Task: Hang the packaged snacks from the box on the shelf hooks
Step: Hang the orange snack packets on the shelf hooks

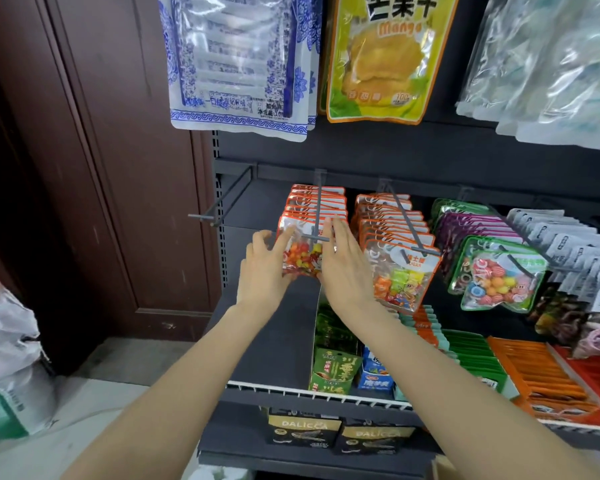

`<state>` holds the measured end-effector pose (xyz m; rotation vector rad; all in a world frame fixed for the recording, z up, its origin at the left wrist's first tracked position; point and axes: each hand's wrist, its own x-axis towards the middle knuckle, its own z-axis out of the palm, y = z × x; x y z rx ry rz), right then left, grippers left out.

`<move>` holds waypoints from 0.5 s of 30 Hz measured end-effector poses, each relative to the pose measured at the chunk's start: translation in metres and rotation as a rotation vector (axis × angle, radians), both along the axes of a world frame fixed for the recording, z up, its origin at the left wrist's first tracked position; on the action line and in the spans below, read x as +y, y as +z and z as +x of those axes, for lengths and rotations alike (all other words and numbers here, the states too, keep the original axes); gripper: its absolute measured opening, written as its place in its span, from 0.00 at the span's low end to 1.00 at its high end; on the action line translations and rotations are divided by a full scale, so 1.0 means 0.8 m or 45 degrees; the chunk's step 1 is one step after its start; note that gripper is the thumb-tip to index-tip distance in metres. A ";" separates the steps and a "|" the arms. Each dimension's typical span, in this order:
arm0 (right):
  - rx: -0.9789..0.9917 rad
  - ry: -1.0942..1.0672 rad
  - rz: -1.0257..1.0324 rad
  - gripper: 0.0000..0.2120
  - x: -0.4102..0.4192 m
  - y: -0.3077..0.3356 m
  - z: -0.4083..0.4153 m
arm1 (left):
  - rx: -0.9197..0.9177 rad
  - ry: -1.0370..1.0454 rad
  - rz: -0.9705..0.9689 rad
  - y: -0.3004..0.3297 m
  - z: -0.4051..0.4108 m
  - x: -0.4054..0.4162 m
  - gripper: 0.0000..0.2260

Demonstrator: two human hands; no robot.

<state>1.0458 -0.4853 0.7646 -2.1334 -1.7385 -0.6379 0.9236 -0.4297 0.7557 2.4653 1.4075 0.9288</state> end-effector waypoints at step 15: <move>0.749 0.056 -0.311 0.12 -0.278 -0.083 0.080 | -0.131 -0.238 -0.395 -0.086 0.073 -0.262 0.07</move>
